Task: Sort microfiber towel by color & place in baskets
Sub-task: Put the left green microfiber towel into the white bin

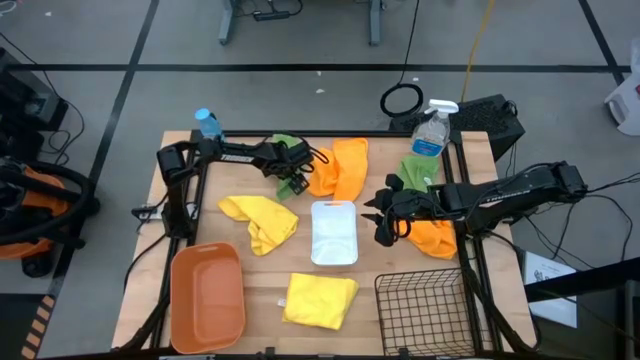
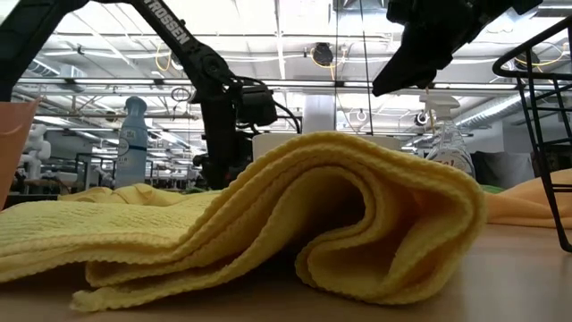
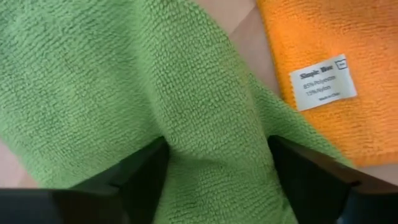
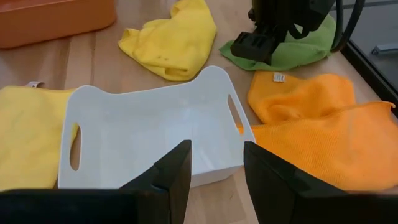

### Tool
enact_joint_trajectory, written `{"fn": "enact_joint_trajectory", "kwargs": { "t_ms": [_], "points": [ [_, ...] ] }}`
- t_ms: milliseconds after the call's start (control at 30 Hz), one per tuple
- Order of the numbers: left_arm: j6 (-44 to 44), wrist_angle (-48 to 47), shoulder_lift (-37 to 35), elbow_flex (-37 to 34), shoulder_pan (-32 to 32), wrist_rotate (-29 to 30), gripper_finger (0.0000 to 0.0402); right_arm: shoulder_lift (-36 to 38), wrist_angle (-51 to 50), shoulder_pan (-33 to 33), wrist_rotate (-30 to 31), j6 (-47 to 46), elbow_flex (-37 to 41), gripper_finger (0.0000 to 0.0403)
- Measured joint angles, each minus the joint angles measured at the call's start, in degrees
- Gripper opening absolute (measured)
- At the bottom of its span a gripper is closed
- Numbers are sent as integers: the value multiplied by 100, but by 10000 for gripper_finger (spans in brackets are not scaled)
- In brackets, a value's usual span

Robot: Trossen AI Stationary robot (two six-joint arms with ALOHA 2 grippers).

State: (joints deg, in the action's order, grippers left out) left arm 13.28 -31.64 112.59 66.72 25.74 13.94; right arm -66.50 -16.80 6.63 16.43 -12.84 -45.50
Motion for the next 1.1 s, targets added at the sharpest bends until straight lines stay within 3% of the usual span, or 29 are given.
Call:
{"fn": "enact_joint_trajectory", "kwargs": {
  "t_ms": [433,833,1100],
  "points": [
    [-162,-94,-92,-46,4,199,23,2,31,0,0,-49,0,137],
    [-220,-204,-611,-80,-217,444,26,4,-16,0,0,-262,0,137],
    [-216,-420,-1387,-69,-572,1071,22,7,-177,0,0,-381,0,137]
  ]
}}
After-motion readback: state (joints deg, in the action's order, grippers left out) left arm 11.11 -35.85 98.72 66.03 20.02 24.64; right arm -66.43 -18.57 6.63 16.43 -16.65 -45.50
